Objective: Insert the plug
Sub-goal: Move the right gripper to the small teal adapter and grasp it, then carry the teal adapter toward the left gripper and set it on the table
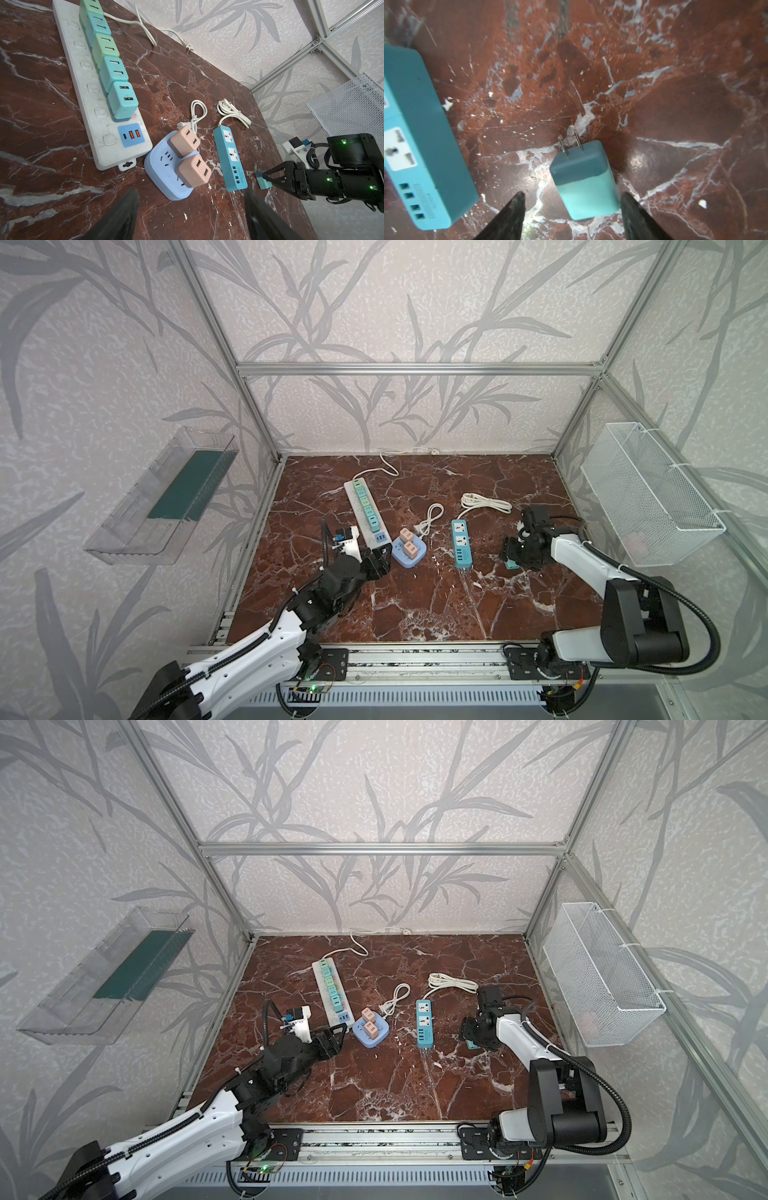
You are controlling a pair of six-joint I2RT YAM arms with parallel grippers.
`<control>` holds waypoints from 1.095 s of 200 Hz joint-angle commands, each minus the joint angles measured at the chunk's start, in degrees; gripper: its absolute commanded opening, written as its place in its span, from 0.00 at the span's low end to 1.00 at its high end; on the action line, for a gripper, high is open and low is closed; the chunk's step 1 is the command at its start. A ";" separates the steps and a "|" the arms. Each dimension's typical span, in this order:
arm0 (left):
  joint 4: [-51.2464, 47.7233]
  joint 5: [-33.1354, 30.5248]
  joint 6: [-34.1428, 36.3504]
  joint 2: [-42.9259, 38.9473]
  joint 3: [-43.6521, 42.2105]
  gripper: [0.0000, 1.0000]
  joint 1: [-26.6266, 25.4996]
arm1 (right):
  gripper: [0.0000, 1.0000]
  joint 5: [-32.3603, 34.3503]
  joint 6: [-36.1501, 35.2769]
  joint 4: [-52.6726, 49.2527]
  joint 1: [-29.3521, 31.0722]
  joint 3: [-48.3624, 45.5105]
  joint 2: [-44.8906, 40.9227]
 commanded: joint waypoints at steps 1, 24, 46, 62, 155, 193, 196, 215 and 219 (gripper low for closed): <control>-0.35 0.95 -0.28 0.27 2.33 0.78 0.13 | 0.71 2.58 -1.05 -2.94 1.06 2.70 3.07; -1.15 0.86 -0.45 -0.47 2.25 0.78 0.16 | 0.69 2.22 -1.22 -2.47 1.23 3.76 5.50; -2.40 0.49 -0.54 -1.59 2.36 0.78 0.12 | 0.60 1.86 -1.30 -2.10 1.73 4.03 6.58; -2.63 -0.31 -0.39 -2.34 1.99 0.78 0.16 | 0.50 1.84 -1.45 -2.15 1.81 4.29 7.10; -9.16 -6.71 3.07 -7.17 3.83 0.78 0.26 | 0.34 9.35 -2.36 -7.92 11.84 7.38 -3.03; -12.96 -10.89 4.45 -12.01 3.89 0.79 0.24 | 0.32 11.36 -4.82 -12.36 26.50 12.05 -7.38; -13.19 -10.93 4.54 -12.30 3.90 0.79 0.26 | 0.32 11.80 -4.88 -12.54 27.99 12.34 -7.17; -13.44 -11.17 5.92 -13.24 4.01 0.79 0.25 | 0.31 13.14 -4.64 -12.98 37.71 14.62 -3.86; -13.68 -11.39 6.03 -13.26 4.15 0.79 0.28 | 0.31 12.50 -4.48 -12.67 39.37 14.89 -2.94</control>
